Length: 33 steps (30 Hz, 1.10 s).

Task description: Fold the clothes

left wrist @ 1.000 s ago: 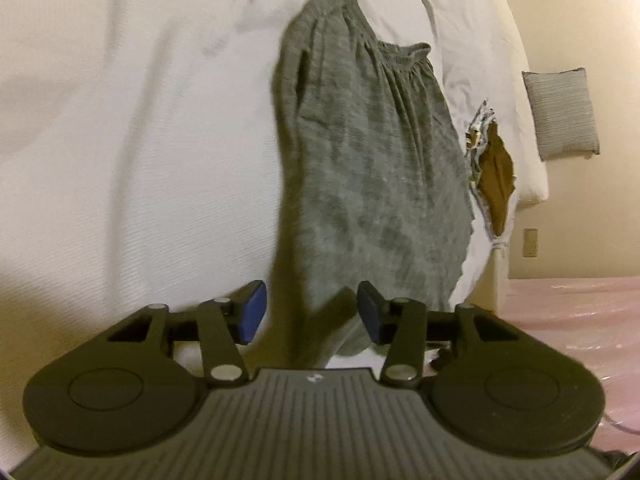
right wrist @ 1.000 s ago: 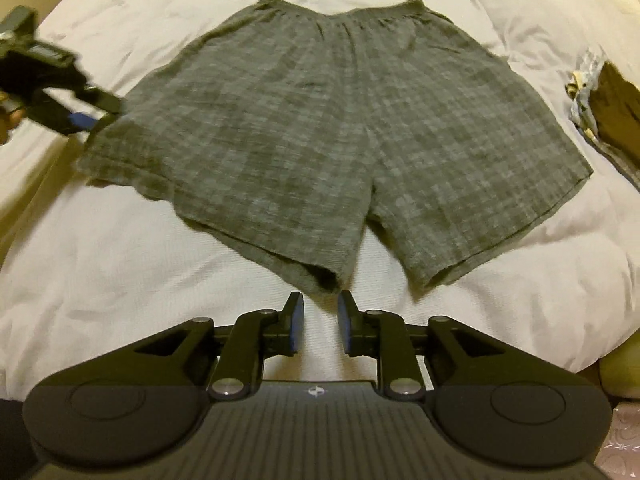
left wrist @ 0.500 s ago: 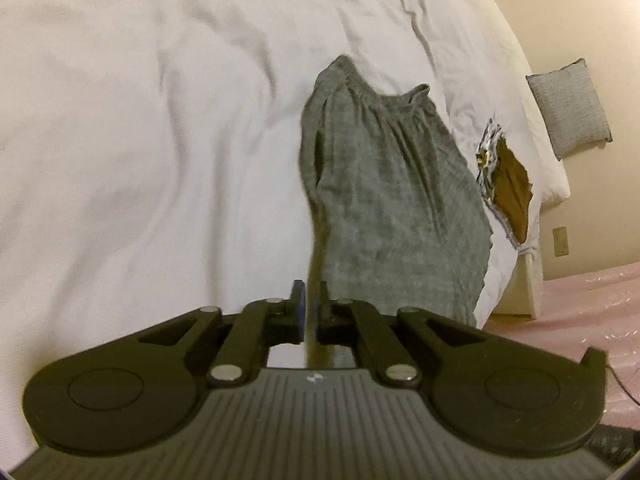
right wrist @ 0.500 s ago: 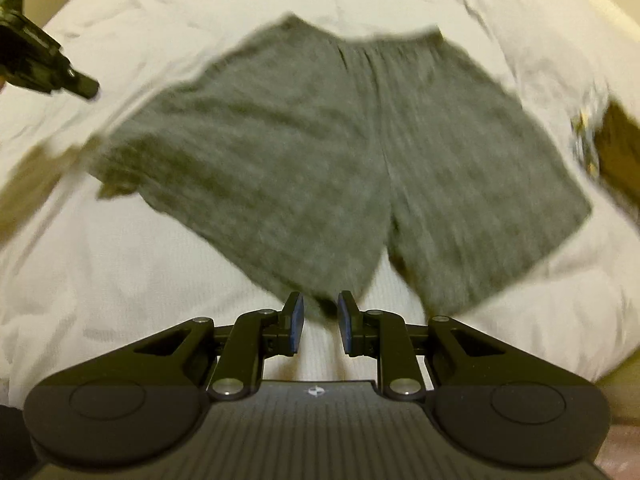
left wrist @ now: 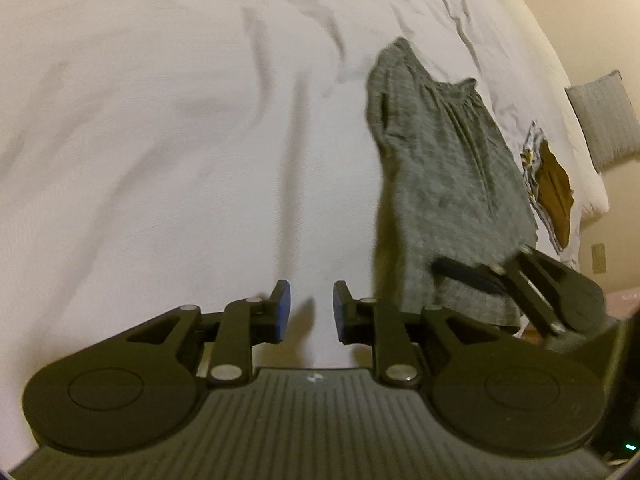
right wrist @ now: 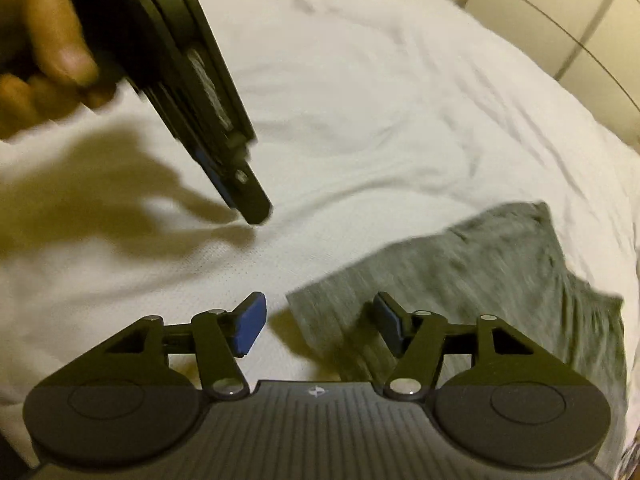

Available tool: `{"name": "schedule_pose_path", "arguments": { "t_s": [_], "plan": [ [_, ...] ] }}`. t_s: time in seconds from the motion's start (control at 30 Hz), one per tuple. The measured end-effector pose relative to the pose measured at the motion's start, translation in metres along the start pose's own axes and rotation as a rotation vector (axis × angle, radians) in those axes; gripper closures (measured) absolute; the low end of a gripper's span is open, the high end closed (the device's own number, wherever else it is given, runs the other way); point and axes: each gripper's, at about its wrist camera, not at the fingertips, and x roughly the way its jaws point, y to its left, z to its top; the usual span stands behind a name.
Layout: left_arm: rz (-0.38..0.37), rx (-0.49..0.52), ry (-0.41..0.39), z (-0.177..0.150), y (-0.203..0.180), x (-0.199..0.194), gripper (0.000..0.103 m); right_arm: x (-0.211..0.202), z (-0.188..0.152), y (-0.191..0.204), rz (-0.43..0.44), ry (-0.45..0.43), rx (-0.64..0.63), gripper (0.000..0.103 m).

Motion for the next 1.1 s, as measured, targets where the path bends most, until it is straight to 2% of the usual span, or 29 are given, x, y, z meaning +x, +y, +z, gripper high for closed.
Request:
{"name": "schedule_pose_path", "arguments": {
  "t_s": [0.03,0.1,0.13,0.17,0.27,0.4,0.53,0.73,0.8,0.93,1.0,1.1],
  "plan": [
    [0.005,-0.013,-0.006,-0.004,0.004,-0.004,0.084,0.002,0.001,-0.004,-0.002,0.011,0.022,0.080],
    [0.004,-0.030,-0.017,-0.011,0.009,-0.010,0.084,-0.007,-0.004,-0.025,0.007,0.003,0.136,0.091],
    [0.001,-0.036,-0.022,-0.014,0.010,-0.012,0.084,-0.015,-0.011,-0.039,0.018,-0.008,0.203,0.100],
    [-0.002,-0.040,-0.025,-0.017,0.010,-0.013,0.083,-0.023,-0.018,-0.054,0.032,-0.019,0.277,0.103],
    [-0.024,-0.038,-0.030,-0.021,0.004,-0.009,0.082,-0.034,-0.045,-0.095,0.052,0.001,0.487,0.103],
    [-0.083,0.002,-0.030,-0.016,-0.019,0.005,0.077,-0.039,-0.087,-0.136,0.041,0.046,0.705,0.103],
    [-0.130,0.047,-0.022,-0.004,-0.042,0.024,0.074,-0.043,-0.106,-0.150,0.031,0.068,0.752,0.103],
    [-0.175,0.119,-0.003,0.023,-0.073,0.051,0.074,-0.044,-0.115,-0.146,0.027,0.061,0.785,0.103],
    [-0.210,0.185,0.000,0.028,-0.087,0.055,0.073,-0.049,-0.120,-0.148,0.031,0.055,0.813,0.103],
    [-0.207,0.454,0.015,0.014,-0.128,0.057,0.072,-0.053,-0.128,-0.154,0.047,0.043,0.871,0.103],
    [-0.159,0.575,0.013,0.000,-0.145,0.060,0.072,-0.055,-0.130,-0.157,0.055,0.041,0.874,0.103],
    [-0.037,0.752,0.015,-0.019,-0.166,0.070,0.072,-0.057,-0.131,-0.159,0.066,0.039,0.870,0.103]
  ]
}}
